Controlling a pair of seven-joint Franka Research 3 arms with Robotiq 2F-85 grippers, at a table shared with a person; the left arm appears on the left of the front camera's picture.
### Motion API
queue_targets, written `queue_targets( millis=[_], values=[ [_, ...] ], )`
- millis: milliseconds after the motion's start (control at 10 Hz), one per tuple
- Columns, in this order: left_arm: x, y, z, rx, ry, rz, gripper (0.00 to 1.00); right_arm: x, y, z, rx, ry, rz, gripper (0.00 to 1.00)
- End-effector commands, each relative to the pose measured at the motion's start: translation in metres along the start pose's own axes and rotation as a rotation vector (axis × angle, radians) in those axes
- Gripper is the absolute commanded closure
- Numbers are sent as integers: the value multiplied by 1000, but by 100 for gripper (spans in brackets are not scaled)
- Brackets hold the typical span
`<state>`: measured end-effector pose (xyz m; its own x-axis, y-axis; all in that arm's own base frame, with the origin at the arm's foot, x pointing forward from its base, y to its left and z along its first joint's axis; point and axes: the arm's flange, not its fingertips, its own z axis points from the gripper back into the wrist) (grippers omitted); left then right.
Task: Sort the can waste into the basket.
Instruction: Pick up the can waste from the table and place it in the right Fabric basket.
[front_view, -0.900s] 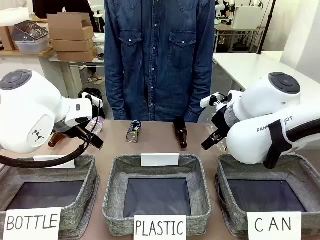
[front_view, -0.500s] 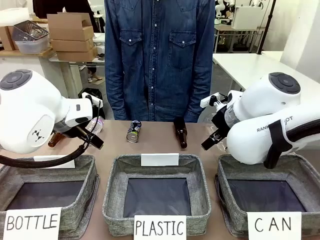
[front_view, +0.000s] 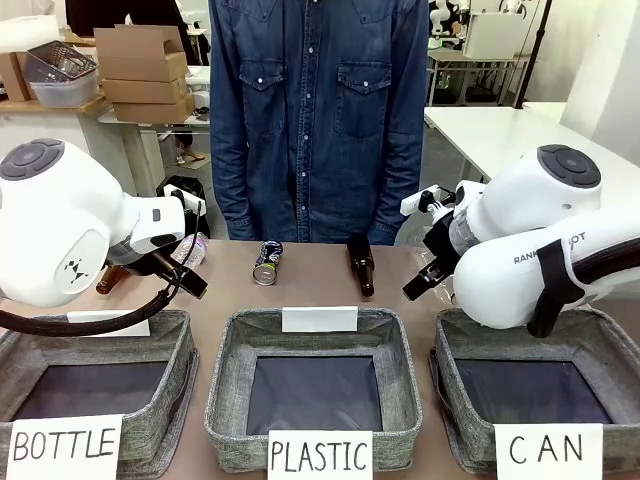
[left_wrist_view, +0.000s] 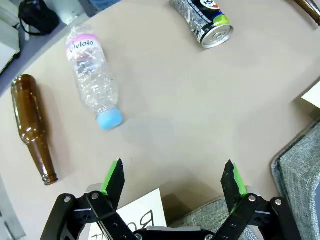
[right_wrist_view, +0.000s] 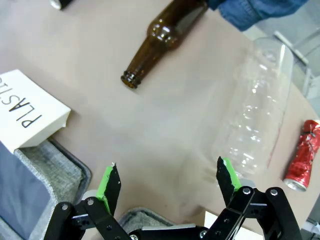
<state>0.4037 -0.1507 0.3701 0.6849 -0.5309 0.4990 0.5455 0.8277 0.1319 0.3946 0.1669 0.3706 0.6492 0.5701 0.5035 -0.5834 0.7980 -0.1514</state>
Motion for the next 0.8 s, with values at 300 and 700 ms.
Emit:
queue_targets(
  millis=[300,700],
  values=[
    [-15,-43,94,90,-61,-98,0,-19,-12,104,8,-179,73,0],
    [40,-45,116,107,-128,-169,0,33,-25,132,-60,-241,47,0]
  ],
)
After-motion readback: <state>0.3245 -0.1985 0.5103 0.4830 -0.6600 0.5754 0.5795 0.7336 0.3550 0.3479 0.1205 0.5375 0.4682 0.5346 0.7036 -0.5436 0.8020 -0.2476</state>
